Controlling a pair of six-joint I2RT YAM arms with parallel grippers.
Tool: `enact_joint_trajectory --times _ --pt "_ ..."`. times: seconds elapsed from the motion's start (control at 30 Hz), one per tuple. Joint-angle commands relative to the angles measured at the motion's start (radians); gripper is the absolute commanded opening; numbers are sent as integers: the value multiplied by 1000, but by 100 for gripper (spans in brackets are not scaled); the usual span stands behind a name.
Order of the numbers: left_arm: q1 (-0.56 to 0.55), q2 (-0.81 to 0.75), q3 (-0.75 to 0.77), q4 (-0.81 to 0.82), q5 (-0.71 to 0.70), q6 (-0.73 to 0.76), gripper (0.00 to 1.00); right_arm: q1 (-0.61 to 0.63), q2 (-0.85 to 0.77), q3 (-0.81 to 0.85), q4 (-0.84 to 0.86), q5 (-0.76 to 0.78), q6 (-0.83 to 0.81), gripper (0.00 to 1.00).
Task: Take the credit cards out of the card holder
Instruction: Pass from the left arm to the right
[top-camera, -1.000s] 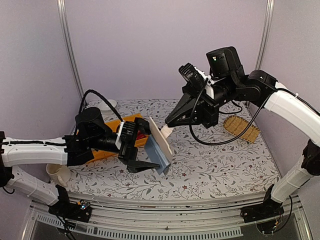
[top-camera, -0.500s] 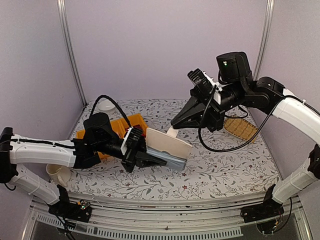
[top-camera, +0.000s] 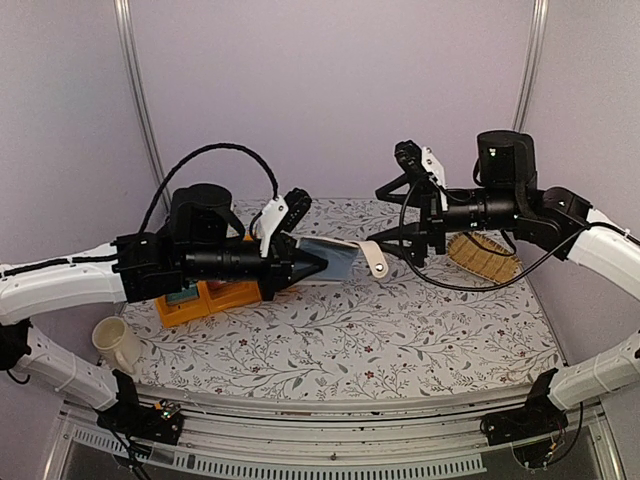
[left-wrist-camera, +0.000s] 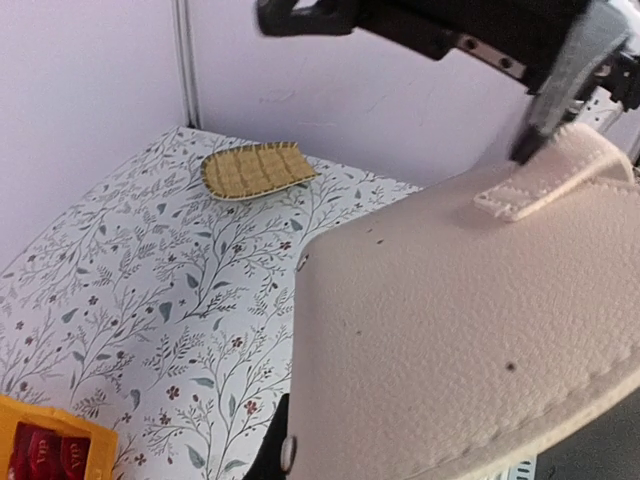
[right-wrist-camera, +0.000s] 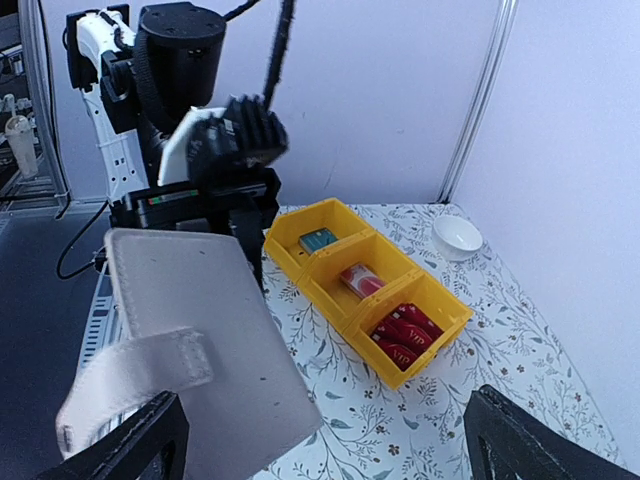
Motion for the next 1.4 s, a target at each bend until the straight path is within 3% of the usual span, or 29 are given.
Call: enact_joint_trajectory --times 0.0,0.1,0.23,0.4,0.5,0.57,0.63,0.8,0.83,1.03,1.2,1.27,1.37 --pt "5 77 192 -394 -134 -36 0 3 -101 -44 87 11 -50 99" --pt "17 83 216 -375 -70 -98 0 4 -92 -148 138 22 -54 99" --pt "37 111 270 -408 -37 -144 0 4 -60 -175 125 -88 -66 99" --pt "33 157 303 -420 98 -120 0 28 7 -175 250 5 -30 99" --pt "36 134 285 -368 125 -124 0 42 84 -147 220 -68 -45 99" --pt "42 130 286 -365 131 -119 0 48 84 -186 314 -186 -22 98" --pt "42 140 288 -364 152 -112 0 48 89 -179 333 -215 -3 80" --pt "44 150 290 -371 162 -107 0 48 104 -149 288 -244 11 9" --pt "44 145 288 -368 164 -107 0 48 104 -149 276 -241 8 2" --pt "51 89 219 -232 230 -116 0 33 69 -162 331 -182 80 1" --pt "66 49 153 -136 291 -145 0 -7 37 -156 466 -290 270 1" --pt "68 49 148 -111 305 -157 14 -7 35 -146 490 -303 303 1" --pt "69 26 86 3 301 -184 53 -7 23 -181 622 -328 423 1"
